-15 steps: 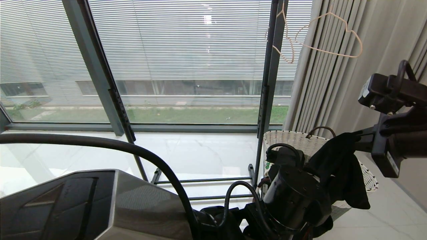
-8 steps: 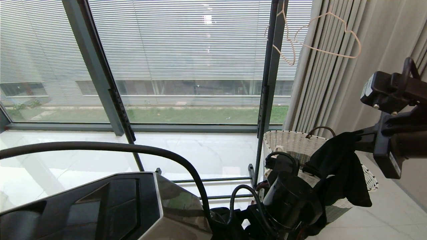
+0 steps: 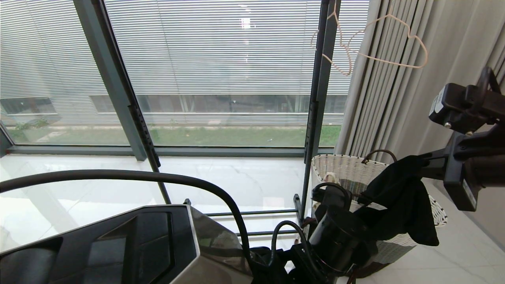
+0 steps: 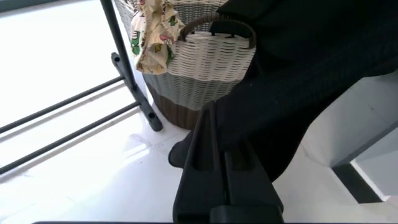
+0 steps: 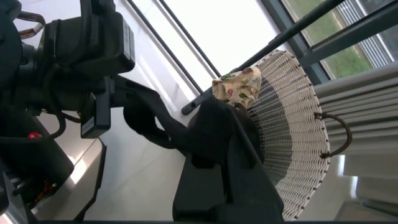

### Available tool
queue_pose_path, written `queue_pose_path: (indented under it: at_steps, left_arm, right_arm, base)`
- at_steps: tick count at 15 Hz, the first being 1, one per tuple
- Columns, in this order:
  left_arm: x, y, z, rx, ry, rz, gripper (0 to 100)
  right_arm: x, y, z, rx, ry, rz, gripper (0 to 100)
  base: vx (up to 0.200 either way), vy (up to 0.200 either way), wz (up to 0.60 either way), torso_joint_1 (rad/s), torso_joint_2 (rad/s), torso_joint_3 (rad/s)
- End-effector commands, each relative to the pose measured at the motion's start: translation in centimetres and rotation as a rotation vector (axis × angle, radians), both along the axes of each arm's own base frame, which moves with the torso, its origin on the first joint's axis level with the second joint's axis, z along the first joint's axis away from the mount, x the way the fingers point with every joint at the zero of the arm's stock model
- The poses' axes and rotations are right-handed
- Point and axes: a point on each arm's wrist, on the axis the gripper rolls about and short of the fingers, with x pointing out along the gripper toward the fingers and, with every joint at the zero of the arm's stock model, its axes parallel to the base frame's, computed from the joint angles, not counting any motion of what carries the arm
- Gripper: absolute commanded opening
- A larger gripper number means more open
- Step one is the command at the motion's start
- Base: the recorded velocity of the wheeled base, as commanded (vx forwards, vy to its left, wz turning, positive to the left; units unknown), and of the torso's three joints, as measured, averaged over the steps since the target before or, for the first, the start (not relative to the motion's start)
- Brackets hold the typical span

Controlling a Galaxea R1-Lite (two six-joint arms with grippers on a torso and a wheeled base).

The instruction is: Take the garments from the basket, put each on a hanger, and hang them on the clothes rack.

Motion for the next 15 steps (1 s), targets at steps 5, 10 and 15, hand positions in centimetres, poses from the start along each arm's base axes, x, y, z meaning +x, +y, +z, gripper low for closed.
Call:
queue_pose_path:
  at_steps: [5,10,15]
  left_arm:
    - [-1.0,3.6,5.4,-0.115,-0.056,0.0,0]
    - [-6.0,11.9,10.5,-0.145,-0.1,-0.087,0]
    - [-10.7,20.1,15.8,-0.136,-0.124,-0.087,0]
  right_arm:
    - [-0.1,0.2,-0.1,-0.008,-0.005,0.029,0]
    - [-0.9,1.6,0.1,-0.022,-0.05,0.137,0]
    - [-1.7,4.6,0.1,0.0,-0.084,0.267,0]
  base:
    - [0.0,0.0,0.0,0.0,0.0,0.0]
    - [0.0,0.0,0.0,0.0,0.0,0.0]
    - [0.0,0.0,0.0,0.0,0.0,0.0]
